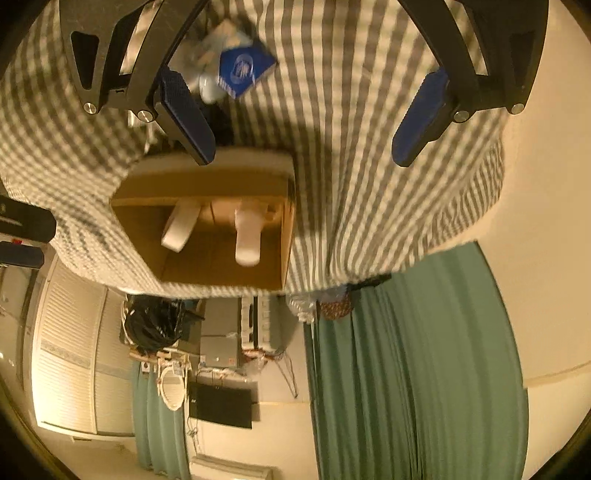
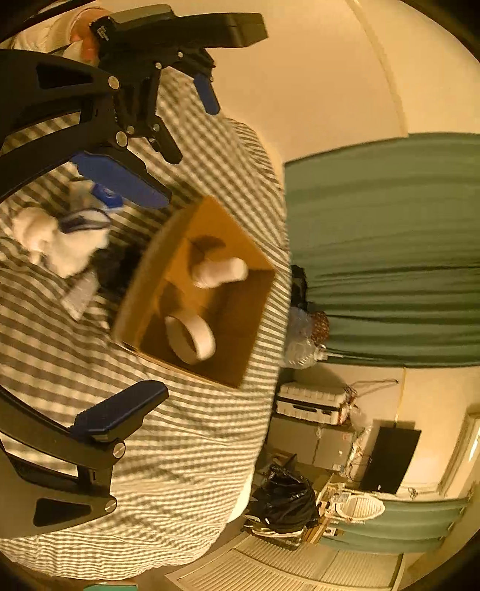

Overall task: Organize objects
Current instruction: 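Grasp the white sock with the right tool while the left tool grasps the blue tissue pack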

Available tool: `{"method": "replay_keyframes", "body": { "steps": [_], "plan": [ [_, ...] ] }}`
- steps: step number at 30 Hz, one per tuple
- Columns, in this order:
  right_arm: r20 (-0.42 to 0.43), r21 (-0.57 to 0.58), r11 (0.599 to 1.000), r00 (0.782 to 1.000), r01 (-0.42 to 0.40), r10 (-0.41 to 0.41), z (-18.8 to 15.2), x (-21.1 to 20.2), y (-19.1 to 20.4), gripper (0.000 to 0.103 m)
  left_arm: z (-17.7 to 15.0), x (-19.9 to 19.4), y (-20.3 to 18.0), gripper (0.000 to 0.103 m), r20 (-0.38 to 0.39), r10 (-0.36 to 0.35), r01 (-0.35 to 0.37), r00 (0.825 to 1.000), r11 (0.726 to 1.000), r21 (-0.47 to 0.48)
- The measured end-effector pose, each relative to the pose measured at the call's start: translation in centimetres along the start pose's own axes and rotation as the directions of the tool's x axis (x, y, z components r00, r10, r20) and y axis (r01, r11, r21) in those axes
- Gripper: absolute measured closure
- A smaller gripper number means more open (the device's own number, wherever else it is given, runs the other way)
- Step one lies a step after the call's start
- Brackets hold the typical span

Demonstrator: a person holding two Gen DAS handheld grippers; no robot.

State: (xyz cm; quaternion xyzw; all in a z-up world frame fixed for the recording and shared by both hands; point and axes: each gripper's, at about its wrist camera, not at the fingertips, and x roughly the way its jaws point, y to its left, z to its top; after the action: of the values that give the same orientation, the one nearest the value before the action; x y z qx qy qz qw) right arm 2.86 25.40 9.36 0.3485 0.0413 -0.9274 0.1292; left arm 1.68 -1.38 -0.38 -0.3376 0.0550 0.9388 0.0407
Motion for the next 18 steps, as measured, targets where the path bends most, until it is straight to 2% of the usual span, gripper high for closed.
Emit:
{"method": "replay_keyframes", "body": {
  "steps": [4,10,16,18],
  "plan": [
    [-0.064,0.009,0.999,0.997,-0.038,0.038,-2.6,1.5,0.7,0.008,-2.7,0.6,-0.5,0.004,-0.055,-0.008,0.008,0.998,1.0,-0.012],
    [-0.183,0.048,0.996,0.979,-0.078,0.086,-6.3,5.1,1.0,0.008,-6.2,1.6,-1.8,0.004,-0.132,-0.045,0.049,0.99,0.998,0.032],
    [-0.261,0.026,0.993,0.958,-0.112,0.115,-8.0,7.8,2.7,0.008,-7.7,3.2,-2.8,0.004,-0.199,-0.055,0.07,0.978,0.995,0.067],
    [-0.275,0.022,0.993,0.955,-0.112,0.114,-8.1,8.6,3.0,0.012,-7.9,3.7,-2.9,0.004,-0.217,-0.057,0.073,0.974,0.995,0.067]
  ]
}}
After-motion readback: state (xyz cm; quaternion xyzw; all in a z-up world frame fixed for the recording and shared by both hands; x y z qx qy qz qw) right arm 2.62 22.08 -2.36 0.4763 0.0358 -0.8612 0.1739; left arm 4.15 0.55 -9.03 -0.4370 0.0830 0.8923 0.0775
